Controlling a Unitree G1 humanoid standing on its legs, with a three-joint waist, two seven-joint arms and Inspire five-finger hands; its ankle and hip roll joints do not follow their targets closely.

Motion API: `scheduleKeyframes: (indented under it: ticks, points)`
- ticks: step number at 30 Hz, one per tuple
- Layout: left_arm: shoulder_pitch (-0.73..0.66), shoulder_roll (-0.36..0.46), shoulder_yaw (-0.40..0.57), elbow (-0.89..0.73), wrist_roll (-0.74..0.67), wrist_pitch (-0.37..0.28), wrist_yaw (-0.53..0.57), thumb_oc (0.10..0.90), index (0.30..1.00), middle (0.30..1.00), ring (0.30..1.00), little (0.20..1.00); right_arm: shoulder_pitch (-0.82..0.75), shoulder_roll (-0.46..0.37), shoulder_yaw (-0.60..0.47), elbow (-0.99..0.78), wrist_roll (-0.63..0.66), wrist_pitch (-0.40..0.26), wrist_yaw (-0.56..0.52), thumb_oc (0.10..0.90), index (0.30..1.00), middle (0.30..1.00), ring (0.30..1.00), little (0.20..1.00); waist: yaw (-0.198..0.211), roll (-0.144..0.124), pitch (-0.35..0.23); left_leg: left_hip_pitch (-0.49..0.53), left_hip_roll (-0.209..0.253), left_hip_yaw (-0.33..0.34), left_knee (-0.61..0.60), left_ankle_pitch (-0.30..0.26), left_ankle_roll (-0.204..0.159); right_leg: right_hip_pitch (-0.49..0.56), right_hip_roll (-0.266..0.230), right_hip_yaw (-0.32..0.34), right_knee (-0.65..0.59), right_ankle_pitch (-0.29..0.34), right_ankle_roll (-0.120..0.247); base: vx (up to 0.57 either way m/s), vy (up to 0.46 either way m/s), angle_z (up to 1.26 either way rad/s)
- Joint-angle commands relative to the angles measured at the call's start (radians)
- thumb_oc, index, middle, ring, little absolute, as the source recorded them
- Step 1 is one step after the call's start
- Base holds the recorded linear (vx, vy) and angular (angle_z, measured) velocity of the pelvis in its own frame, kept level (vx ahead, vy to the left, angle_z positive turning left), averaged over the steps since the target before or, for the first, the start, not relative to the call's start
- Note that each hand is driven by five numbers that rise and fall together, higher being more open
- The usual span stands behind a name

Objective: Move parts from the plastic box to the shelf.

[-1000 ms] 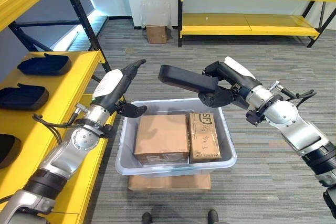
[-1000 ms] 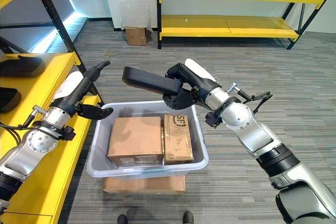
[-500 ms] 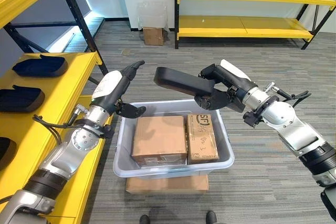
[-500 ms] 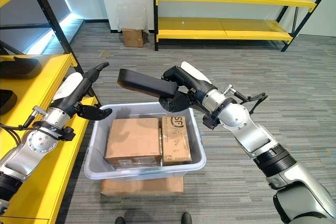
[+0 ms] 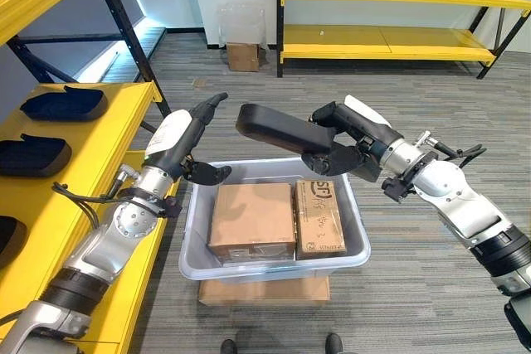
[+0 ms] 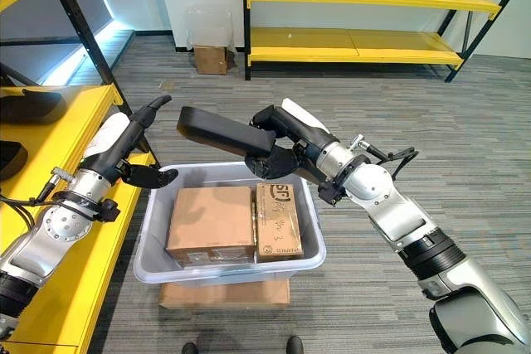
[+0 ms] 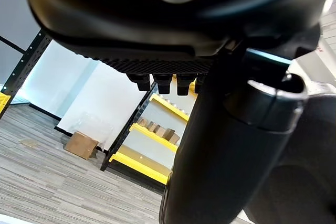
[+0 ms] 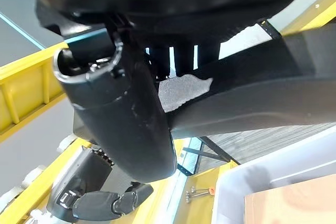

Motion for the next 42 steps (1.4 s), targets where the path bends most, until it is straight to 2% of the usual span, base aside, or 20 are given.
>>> scheduleKeyframes:
  ticks: [1, 31, 42]
  points:
    - [-0.057, 0.045, 0.072, -0.002, -0.011, -0.083, 0.046, 0.9, 1.0, 1.0, 1.0, 1.0, -0.066, 0.025, -0.07, -0.056, 0.065, -0.127, -0.043, 0.4, 0.3, 0.3, 0.3, 0.3, -0.01, -0.032, -0.164, -0.061, 0.086, -0.04, -0.011, 0.057, -0.033, 0.061, -0.047, -0.028, 0.021, -0.121, 0.044, 0.0, 0.0, 0.0]
    - [-0.153, 0.057, 0.009, 0.021, 0.003, -0.089, 0.027, 0.9, 1.0, 1.0, 1.0, 1.0, -0.088, 0.046, -0.028, -0.058, 0.077, -0.126, -0.016, 0.4, 0.3, 0.3, 0.3, 0.3, -0.024, -0.035, -0.166, -0.057, 0.082, -0.033, -0.011, 0.05, -0.03, 0.055, -0.049, -0.019, 0.023, -0.122, 0.044, 0.0, 0.0, 0.0]
    - [-0.202, 0.091, -0.016, 0.026, 0.02, -0.094, 0.027, 0.9, 1.0, 1.0, 1.0, 1.0, -0.103, 0.048, -0.004, -0.057, 0.088, -0.125, -0.003, 0.4, 0.3, 0.3, 0.3, 0.3, -0.03, -0.037, -0.164, -0.053, 0.08, -0.025, -0.011, 0.046, -0.03, 0.049, -0.049, -0.012, 0.019, -0.117, 0.048, 0.0, 0.0, 0.0]
